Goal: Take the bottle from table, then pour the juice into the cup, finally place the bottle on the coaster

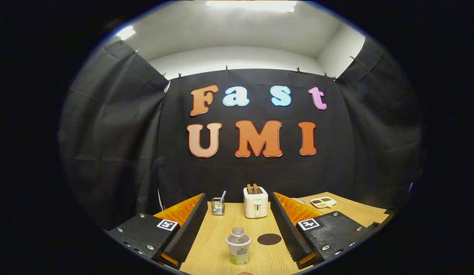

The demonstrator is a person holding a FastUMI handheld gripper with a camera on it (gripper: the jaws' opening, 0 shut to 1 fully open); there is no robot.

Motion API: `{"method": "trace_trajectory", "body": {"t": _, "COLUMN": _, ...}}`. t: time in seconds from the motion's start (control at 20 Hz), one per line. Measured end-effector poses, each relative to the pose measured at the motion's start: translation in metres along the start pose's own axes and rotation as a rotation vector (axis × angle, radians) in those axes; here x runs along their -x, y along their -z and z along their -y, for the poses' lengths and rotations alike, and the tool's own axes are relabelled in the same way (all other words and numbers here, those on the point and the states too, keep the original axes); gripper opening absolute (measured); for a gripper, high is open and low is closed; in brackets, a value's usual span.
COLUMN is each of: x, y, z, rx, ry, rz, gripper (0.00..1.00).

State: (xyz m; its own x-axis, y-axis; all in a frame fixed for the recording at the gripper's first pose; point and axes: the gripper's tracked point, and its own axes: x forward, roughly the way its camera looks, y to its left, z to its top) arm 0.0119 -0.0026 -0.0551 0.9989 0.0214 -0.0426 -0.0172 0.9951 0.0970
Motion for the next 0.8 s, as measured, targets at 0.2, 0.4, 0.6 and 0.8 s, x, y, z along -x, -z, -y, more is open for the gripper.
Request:
{"method": "trace_trajectory", "body": {"t": 0.2, "x": -0.005, "y": 0.036, "z": 0.003, "rx": -0.040, "ry": 0.007, "rz": -0.008, "gripper": 0.98}}
{"method": "trace_trajectory", "body": {"t": 0.4, "x": -0.013, "y": 0.073, "z": 0.012, "rx": -0.061, "ry": 0.032, "rz": -0.027, "gripper": 0.98}}
{"method": "trace_trajectory", "body": {"t": 0.6, "x": -0.022, "y": 0.116, "z": 0.012, "rx": -0.046, "ry": 0.040, "rz": -0.097, "gripper": 0.98}}
{"method": "trace_trajectory", "body": {"t": 0.8, "x": -0.030, "y": 0.158, "z": 0.003, "rx": -0.018, "ry": 0.023, "rz": -0.182, "gripper": 0.98}}
